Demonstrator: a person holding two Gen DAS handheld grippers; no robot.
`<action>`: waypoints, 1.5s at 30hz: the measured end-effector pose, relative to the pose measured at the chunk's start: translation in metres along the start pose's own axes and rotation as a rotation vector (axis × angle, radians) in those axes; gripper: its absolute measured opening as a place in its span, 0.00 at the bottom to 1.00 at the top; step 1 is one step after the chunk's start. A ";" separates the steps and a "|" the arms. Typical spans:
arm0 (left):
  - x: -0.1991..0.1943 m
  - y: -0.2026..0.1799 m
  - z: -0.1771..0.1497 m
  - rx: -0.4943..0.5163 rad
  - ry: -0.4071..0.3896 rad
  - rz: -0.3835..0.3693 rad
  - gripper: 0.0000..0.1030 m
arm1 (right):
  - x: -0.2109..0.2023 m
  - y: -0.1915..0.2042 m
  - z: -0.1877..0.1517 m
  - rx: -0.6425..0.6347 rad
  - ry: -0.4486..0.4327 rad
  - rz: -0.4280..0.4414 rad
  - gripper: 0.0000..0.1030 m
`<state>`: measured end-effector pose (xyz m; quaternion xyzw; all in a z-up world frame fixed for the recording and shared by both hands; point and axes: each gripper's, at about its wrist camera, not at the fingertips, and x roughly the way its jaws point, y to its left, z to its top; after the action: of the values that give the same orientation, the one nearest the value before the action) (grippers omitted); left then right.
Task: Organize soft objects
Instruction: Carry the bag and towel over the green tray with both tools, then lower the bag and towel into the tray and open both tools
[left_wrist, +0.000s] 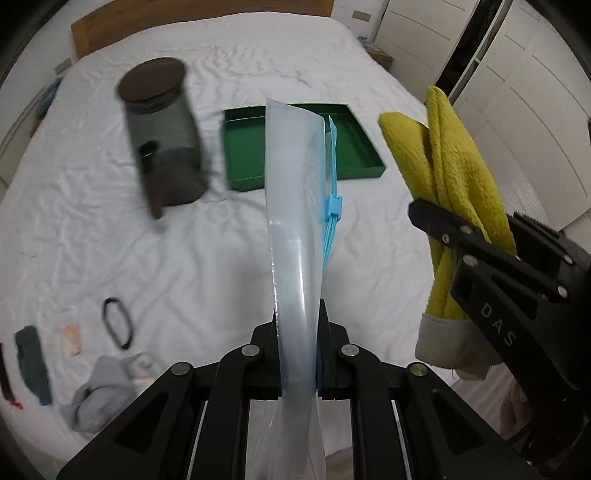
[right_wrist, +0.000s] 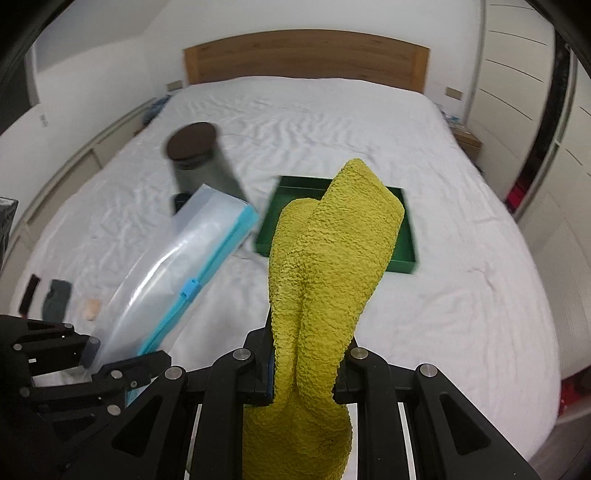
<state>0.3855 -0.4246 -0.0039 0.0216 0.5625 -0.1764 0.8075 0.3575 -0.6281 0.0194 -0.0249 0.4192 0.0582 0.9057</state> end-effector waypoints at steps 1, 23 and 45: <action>0.005 -0.004 0.006 -0.003 -0.008 -0.002 0.10 | 0.001 -0.006 0.004 0.002 -0.003 -0.022 0.17; 0.138 0.028 0.153 -0.145 -0.161 0.164 0.10 | 0.168 -0.002 0.113 -0.063 -0.090 -0.071 0.17; 0.246 0.045 0.200 -0.132 -0.154 0.330 0.14 | 0.348 -0.009 0.149 -0.175 0.055 -0.153 0.19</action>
<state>0.6543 -0.4927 -0.1633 0.0471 0.4982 -0.0054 0.8658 0.6942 -0.5941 -0.1495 -0.1373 0.4341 0.0244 0.8900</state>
